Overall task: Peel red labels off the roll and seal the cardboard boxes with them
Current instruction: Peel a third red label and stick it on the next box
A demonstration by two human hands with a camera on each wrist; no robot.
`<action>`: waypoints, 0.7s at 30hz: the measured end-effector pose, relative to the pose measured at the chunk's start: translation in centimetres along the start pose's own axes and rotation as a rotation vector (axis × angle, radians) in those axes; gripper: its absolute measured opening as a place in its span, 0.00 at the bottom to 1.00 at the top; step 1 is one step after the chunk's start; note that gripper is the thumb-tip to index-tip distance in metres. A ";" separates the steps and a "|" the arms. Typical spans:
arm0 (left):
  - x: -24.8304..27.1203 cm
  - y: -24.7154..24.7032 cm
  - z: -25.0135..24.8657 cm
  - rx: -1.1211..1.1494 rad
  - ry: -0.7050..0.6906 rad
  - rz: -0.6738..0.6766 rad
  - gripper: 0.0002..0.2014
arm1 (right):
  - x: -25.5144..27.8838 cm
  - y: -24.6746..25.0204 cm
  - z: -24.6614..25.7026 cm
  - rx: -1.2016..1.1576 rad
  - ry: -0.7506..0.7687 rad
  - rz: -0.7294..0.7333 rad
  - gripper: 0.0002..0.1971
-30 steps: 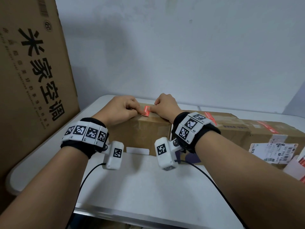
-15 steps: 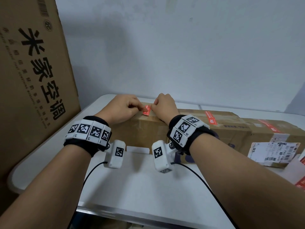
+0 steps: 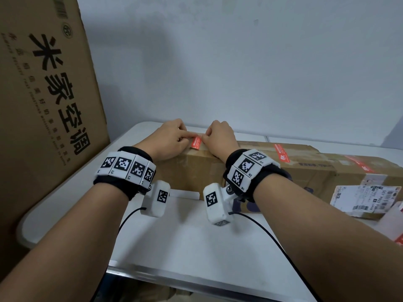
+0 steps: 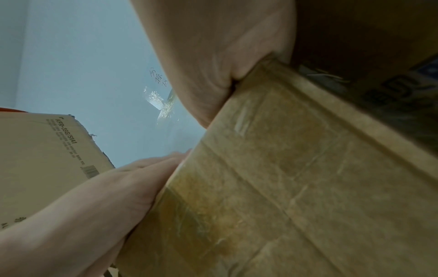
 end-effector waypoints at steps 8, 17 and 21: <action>0.1 0.2 0.9 -0.007 0.064 -0.024 0.20 | 1.0 0.9 1.2 0.091 0.095 0.112 0.16; 0.3 0.5 0.9 -0.009 0.024 -0.070 0.17 | 2.3 1.3 1.6 0.073 0.100 0.200 0.19; 0.3 0.5 0.9 -0.018 0.019 -0.071 0.16 | 3.0 1.4 1.8 0.052 0.091 0.228 0.21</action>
Point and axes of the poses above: each hand's wrist, its own x-axis away from the middle knuckle, its own y-axis out of the back of the hand, z = x × y, the point moved 7 cm from there along -x, towards the middle knuckle, and after that the axes turned 7 degrees about x, right-handed, at the moved point
